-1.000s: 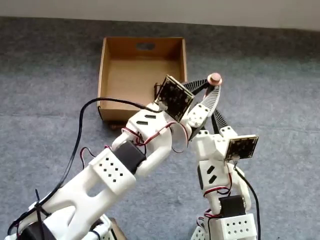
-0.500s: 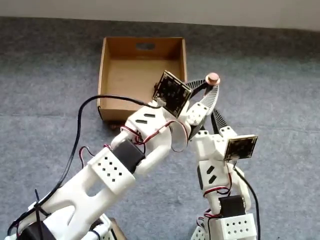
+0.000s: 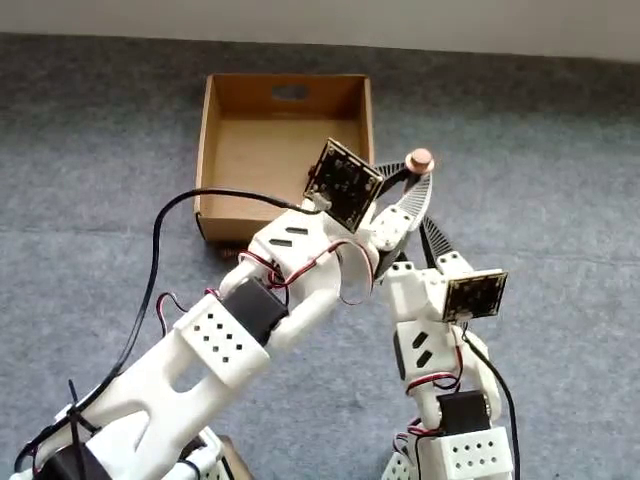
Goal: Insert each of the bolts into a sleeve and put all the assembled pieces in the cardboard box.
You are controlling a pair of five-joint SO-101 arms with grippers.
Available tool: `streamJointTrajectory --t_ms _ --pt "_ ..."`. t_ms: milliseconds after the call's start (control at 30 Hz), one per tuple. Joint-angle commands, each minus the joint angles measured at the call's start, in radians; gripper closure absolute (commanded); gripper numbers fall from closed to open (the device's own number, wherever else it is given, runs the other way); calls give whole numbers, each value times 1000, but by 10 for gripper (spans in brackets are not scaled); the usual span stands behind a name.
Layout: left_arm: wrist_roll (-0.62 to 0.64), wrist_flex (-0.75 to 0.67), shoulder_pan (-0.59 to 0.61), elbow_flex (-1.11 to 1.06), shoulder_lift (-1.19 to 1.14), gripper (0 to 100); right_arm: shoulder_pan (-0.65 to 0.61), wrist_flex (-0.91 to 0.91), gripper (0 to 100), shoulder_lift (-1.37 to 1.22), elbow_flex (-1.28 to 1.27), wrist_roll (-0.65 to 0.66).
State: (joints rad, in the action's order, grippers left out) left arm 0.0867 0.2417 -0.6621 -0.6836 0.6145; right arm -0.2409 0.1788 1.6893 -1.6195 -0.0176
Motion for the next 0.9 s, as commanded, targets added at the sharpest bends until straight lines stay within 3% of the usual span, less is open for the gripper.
streamJointTrajectory --t_ms 0,867 --pt "6 9 22 51 5 992 4 -25 992 16 19 11" --pt "6 15 35 -70 16 992 4 -25 992 15 19 11"
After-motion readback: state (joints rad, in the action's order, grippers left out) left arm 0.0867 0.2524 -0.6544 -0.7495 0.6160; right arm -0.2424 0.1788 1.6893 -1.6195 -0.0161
